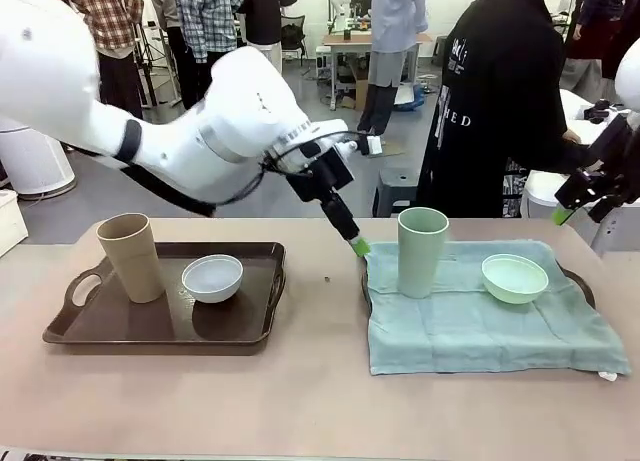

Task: Set up a tray with a mat and arrange the tableware.
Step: Place the Picnic Bowl and Reusable plastic cup back onto the Handle tray in front of the human's position.

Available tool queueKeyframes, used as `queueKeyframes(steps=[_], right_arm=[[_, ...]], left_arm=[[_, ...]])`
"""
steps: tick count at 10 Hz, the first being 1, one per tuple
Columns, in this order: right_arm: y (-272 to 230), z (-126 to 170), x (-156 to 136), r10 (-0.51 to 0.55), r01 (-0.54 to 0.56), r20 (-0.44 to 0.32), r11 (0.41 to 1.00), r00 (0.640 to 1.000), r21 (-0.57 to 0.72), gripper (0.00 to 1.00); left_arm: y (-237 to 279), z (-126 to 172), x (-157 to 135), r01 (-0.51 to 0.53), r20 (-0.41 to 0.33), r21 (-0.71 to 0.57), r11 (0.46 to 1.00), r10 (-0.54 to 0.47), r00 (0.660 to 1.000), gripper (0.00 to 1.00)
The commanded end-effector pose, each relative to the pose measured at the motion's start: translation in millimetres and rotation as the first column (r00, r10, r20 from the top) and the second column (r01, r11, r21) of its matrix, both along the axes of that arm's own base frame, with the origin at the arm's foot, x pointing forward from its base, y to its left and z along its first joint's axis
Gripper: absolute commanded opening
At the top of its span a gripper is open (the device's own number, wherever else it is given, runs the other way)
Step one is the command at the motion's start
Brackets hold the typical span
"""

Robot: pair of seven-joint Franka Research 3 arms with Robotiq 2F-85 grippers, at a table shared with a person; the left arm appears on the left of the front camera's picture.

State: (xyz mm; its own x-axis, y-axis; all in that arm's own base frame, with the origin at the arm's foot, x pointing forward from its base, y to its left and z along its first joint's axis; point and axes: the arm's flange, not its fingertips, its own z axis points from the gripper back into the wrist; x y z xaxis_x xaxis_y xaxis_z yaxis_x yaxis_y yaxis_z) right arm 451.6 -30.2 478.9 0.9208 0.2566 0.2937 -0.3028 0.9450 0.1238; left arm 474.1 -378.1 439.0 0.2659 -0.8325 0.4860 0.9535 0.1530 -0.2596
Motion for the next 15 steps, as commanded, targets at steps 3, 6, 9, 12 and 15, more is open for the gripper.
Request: queueKeyframes(steps=[3, 6, 9, 12, 15], right_arm=[[17.0, 37.4, -39.4, -0.012, 0.011, -0.013, 0.993, 1.000, -0.120, 0.84], [12.8, 46.4, -36.7, 0.005, -0.005, -0.006, 0.993, 1.000, -0.114, 0.84], [12.8, 46.4, -36.7, 0.005, -0.005, -0.006, 0.993, 1.000, -0.114, 0.84], [12.8, 46.4, -36.7, 0.005, -0.005, -0.006, 0.993, 1.000, -0.114, 0.84], [12.8, 46.4, -36.7, 0.005, -0.005, -0.006, 0.993, 1.000, -0.114, 0.84]], left_arm=[[30.5, 76.5, -71.3, -0.306, -0.035, 0.239, 0.922, 0.323, 0.946, 1.00], [34.8, 87.5, -71.3, -0.328, -0.016, 0.217, 0.919, 0.339, 0.940, 1.00], [34.8, 87.5, -71.3, -0.328, -0.016, 0.217, 0.919, 0.339, 0.940, 1.00], [34.8, 87.5, -71.3, -0.328, -0.016, 0.217, 0.919, 0.339, 0.940, 1.00], [34.8, 87.5, -71.3, -0.328, -0.016, 0.217, 0.919, 0.339, 0.940, 1.00]])
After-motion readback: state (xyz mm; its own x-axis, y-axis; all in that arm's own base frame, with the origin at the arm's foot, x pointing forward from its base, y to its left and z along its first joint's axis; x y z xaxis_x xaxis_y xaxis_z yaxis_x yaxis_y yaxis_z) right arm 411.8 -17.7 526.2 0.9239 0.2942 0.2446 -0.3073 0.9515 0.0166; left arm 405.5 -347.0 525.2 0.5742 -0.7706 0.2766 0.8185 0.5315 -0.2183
